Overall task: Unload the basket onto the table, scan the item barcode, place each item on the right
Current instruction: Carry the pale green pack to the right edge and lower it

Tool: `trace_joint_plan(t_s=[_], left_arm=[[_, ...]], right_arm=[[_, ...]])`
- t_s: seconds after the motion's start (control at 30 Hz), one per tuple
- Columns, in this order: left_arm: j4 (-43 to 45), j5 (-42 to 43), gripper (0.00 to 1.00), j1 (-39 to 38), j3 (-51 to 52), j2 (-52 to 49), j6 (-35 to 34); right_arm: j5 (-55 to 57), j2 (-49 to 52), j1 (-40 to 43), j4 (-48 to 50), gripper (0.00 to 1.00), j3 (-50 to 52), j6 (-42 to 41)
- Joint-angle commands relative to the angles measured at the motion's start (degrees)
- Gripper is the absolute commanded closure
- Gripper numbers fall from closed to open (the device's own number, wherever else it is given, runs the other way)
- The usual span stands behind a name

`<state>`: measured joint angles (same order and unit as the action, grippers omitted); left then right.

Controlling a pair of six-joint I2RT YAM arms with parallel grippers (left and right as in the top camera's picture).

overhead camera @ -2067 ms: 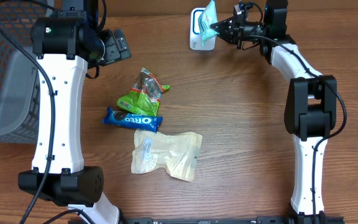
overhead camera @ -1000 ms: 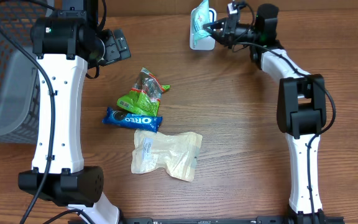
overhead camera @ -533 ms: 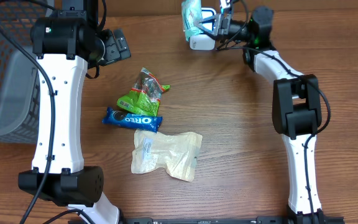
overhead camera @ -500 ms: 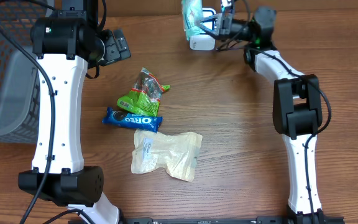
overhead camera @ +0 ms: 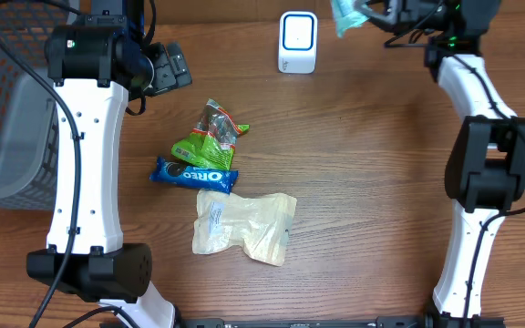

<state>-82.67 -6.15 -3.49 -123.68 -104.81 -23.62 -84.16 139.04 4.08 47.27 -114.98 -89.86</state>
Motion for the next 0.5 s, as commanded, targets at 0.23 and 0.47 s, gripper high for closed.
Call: trace_joint_plan(t_s=[0.23,0.47], left_arm=[[0.24,0.22,0.00,0.09,-0.17,-0.61,0.90],[0.22,0.22,0.00,0.09,-0.17,-0.61,0.90]], right_arm=[[-1.64,-0.70,6.58,-9.11,0.96,-0.48,8.02],[-1.46,-0.70,10.12,-29.11,0.96,-0.48,25.05]])
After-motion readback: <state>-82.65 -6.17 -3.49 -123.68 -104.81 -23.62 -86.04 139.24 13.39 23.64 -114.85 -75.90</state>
